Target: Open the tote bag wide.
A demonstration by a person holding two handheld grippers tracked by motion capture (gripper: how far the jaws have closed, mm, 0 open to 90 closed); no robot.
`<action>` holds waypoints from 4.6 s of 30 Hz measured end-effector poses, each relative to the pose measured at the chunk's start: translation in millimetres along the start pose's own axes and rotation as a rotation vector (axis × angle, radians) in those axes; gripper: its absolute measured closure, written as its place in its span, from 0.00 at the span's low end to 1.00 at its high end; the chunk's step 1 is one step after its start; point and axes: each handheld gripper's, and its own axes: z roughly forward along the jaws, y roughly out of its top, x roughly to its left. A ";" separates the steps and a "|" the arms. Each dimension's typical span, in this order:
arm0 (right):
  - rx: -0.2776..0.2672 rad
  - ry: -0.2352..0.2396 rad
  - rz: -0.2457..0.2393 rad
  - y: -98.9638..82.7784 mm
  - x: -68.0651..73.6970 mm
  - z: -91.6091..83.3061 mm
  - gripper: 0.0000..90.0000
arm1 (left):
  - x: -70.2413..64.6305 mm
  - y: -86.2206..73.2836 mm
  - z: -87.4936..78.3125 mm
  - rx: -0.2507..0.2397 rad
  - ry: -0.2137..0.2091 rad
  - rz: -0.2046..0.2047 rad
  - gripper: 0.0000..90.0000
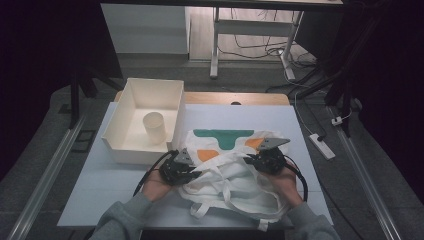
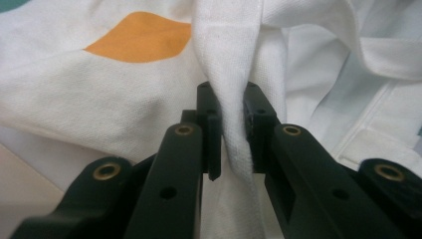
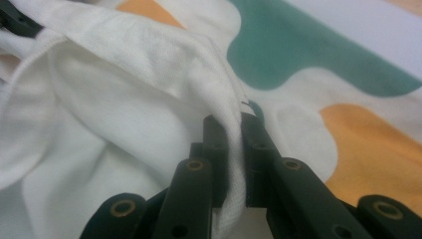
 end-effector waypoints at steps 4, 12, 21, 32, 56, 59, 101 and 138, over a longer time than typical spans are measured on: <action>0.037 0.011 0.011 -5.5 -3.5 8.6 0.93 | 2.4 0.0 5.3 0.015 -0.009 -0.013 0.90; 0.056 0.023 0.027 -11.2 -5.3 15.4 0.93 | 3.5 0.0 7.1 0.019 -0.022 -0.024 0.90; 0.042 0.015 0.013 -12.6 -2.3 13.4 0.92 | 4.3 -1.7 6.3 0.013 -0.027 -0.030 0.90; -0.170 0.006 -0.039 11.5 30.7 -50.3 0.50 | 7.0 -3.9 4.2 -0.005 -0.029 -0.045 0.90; -0.034 0.157 -0.164 6.2 87.5 -38.5 0.50 | 6.3 -4.4 3.5 -0.011 -0.020 -0.035 0.90; -0.010 0.183 -0.184 6.2 96.1 -35.6 0.50 | 6.4 -4.6 3.2 -0.010 -0.021 -0.034 0.90; -0.050 0.099 -0.193 8.1 74.0 -45.8 0.99 | 5.1 -3.9 3.6 -0.022 -0.015 -0.023 0.92; -0.154 -0.042 -0.052 21.8 -11.7 -25.5 0.98 | 4.4 -4.3 1.6 -0.036 -0.024 -0.007 0.93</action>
